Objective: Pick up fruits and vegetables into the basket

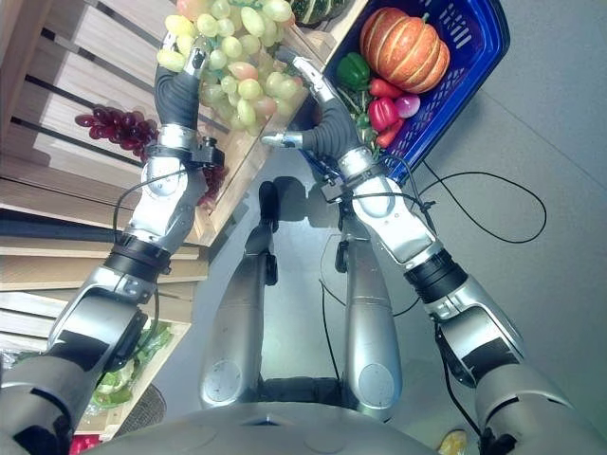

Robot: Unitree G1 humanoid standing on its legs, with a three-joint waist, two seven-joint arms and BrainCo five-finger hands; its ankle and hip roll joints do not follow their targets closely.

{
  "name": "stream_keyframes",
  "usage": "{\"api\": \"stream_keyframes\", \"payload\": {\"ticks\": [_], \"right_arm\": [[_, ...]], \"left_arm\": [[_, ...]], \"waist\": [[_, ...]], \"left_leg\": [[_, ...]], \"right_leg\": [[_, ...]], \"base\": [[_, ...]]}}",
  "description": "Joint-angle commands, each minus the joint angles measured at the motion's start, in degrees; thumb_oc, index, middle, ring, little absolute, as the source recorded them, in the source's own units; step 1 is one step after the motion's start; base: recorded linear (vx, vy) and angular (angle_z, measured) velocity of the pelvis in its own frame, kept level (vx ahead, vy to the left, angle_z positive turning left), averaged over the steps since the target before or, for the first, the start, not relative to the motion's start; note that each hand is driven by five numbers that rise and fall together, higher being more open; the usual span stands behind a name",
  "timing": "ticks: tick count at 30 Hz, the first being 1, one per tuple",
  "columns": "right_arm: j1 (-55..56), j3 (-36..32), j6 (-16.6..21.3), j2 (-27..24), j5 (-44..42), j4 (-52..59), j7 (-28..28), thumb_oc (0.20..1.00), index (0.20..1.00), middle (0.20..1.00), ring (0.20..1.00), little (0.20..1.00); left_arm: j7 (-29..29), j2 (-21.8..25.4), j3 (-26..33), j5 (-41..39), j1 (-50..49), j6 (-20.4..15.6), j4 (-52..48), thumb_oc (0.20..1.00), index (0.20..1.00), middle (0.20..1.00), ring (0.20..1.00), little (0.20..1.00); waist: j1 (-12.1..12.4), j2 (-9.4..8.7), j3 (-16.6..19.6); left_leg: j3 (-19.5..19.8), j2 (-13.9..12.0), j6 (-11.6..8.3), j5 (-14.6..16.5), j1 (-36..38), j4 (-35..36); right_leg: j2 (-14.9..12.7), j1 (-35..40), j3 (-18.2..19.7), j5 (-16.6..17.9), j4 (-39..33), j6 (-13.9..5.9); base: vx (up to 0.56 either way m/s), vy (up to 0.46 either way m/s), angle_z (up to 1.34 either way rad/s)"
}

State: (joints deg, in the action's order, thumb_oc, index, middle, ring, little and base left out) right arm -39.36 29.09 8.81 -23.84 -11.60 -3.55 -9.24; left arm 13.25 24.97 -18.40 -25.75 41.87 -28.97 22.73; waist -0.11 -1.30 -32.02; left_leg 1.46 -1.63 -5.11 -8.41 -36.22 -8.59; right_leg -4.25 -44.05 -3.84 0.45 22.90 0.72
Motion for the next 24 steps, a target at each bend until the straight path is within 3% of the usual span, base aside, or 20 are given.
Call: {"api": "stream_keyframes", "payload": {"ticks": [1, 17, 24], "right_arm": [[-1.2, 1.4, 1.5, -0.7, -1.7, 6.5, 0.9, 1.0, 1.0, 1.0, 1.0, 1.0], [-2.9, 2.7, -0.3, 1.9, -2.8, 6.3, -1.1, 1.0, 1.0, 1.0, 1.0, 1.0], [-2.6, 2.0, -1.8, 3.0, -1.7, 5.4, -5.3, 1.0, 1.0, 1.0, 1.0, 1.0]], "left_arm": [[-0.6, -0.6, -0.7, 1.5, 3.6, -4.6, -8.2, 0.2, 0.2, 0.2, 0.2, 0.2], [-5.3, -2.6, -2.6, 0.1, 4.7, -5.4, -12.0, 0.2, 0.2, 0.2, 0.2, 0.2], [-6.3, -3.3, -2.5, -0.2, 4.7, -5.6, -15.2, 0.2, 0.2, 0.2, 0.2, 0.2]], "waist": [[-1.0, 2.41, 2.2], [-0.7, 2.44, 2.2], [-0.6, 2.41, 2.2]], "left_leg": [[0.0, 3.3, 2.28, 4.5, -1.4, -4.7], [-0.2, 3.6, 2.39, 4.9, -0.7, -4.6], [0.0, 3.7, 2.56, 4.6, -0.8, -4.2]], "right_leg": [[0.4, 5.5, -1.1, -0.1, -5.6, -4.38], [0.2, 6.1, -1.2, -0.1, -5.9, -4.42], [0.3, 5.8, -1.5, 0.4, -6.2, -4.48]], "base": [[0.0, 0.0, 0.0], [0.0, 0.0, 0.0], [0.0, 0.0, 0.0]]}}
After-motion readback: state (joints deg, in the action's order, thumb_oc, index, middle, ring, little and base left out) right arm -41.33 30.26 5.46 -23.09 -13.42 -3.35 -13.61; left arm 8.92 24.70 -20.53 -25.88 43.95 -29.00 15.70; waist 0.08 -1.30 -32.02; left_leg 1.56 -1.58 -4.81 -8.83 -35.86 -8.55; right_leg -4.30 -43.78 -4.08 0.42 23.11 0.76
